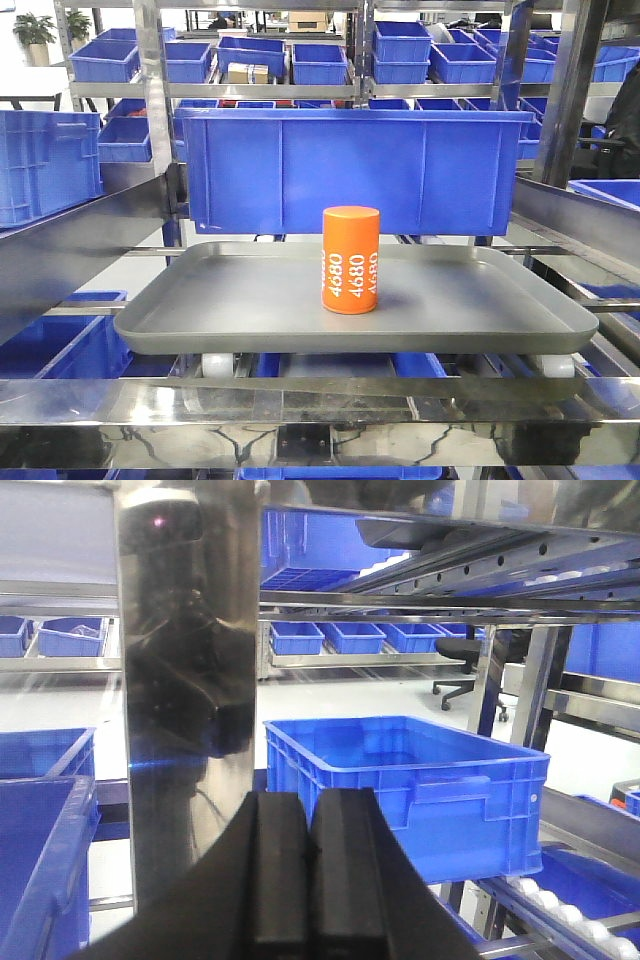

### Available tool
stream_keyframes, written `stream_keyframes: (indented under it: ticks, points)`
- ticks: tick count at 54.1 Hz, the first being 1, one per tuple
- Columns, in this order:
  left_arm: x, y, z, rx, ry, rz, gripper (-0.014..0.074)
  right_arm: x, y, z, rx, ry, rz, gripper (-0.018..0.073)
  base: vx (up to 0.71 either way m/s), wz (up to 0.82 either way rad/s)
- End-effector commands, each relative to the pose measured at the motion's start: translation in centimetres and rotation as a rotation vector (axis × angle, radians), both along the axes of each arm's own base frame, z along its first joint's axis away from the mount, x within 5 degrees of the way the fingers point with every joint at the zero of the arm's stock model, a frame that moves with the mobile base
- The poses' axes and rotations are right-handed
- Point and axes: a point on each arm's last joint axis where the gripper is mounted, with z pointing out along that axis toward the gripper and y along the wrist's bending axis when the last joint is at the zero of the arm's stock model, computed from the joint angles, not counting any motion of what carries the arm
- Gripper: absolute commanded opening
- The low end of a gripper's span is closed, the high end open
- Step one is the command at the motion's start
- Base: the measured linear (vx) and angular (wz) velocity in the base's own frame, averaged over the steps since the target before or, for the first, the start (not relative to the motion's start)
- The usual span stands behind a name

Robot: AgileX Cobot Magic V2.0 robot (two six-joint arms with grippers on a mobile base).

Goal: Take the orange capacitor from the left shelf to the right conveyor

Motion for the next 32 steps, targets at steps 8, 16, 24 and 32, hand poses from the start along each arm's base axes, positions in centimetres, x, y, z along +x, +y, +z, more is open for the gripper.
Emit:
stream_keyframes:
  ticks: [8, 16, 24, 32]
  points:
    - [-0.2, 0.0, 1.8, -0.037, -0.109, -0.005, -0.0006, 4.3, 0.2, 1.0, 0.059, 0.068, 0.026, -0.0011, 0.00, 0.00]
    - [-0.2, 0.0, 1.8, -0.037, -0.109, -0.005, -0.0006, 4.5, 0.3, 0.9, 0.095, 0.075, 0.046, -0.0006, 0.00, 0.00]
    - [-0.2, 0.0, 1.8, -0.037, -0.109, -0.005, -0.0006, 4.2, 0.3, 1.0, 0.098, 0.067, 0.048, 0.0028, 0.00, 0.00]
    - [-0.2, 0.0, 1.8, -0.037, -0.109, -0.005, -0.0006, 3.9, 0.4, 1.0, 0.101, 0.080, 0.050, 0.0146, 0.00, 0.00]
